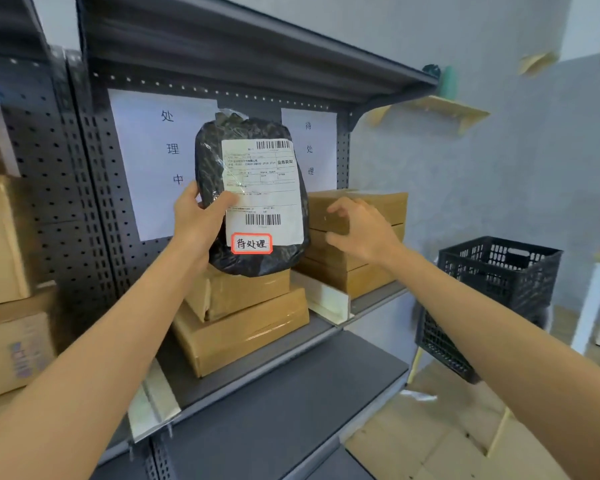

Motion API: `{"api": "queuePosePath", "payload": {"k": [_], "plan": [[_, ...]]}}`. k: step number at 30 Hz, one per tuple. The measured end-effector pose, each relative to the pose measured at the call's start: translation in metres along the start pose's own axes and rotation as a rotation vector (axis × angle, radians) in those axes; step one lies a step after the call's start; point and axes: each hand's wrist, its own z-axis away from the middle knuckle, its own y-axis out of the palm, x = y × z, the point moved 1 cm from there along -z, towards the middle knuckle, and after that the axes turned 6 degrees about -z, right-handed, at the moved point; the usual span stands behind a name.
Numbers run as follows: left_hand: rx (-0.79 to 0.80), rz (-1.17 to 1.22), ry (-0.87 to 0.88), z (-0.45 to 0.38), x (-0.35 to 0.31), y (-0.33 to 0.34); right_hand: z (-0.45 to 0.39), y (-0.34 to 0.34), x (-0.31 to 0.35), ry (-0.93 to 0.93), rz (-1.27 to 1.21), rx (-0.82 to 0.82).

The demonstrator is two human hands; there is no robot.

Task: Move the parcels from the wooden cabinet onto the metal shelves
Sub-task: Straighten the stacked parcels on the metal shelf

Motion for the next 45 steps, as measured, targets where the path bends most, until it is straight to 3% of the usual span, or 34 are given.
{"api": "queuePosePath", "payload": {"k": [8, 22, 29, 45], "plan": [[-0.031, -0.013, -0.032, -0.033, 0.039, 0.099, -0.056, -0.005, -0.1, -0.051, -0.009, -0.034], [-0.272, -0.02, -0.065, -0.117, 0.05, 0.243, -0.199, -0.028, -0.26, -0.189, -0.157, 0.013], [-0.281, -0.048, -0.151, -0.159, 0.051, 0.267, -0.242, -0.014, -0.284, -0.2, -0.22, 0.0], [-0.226, -0.183, -0.522, -0.21, 0.079, 0.317, -0.309, 0.008, -0.31, -0.271, -0.263, 0.068]]}}
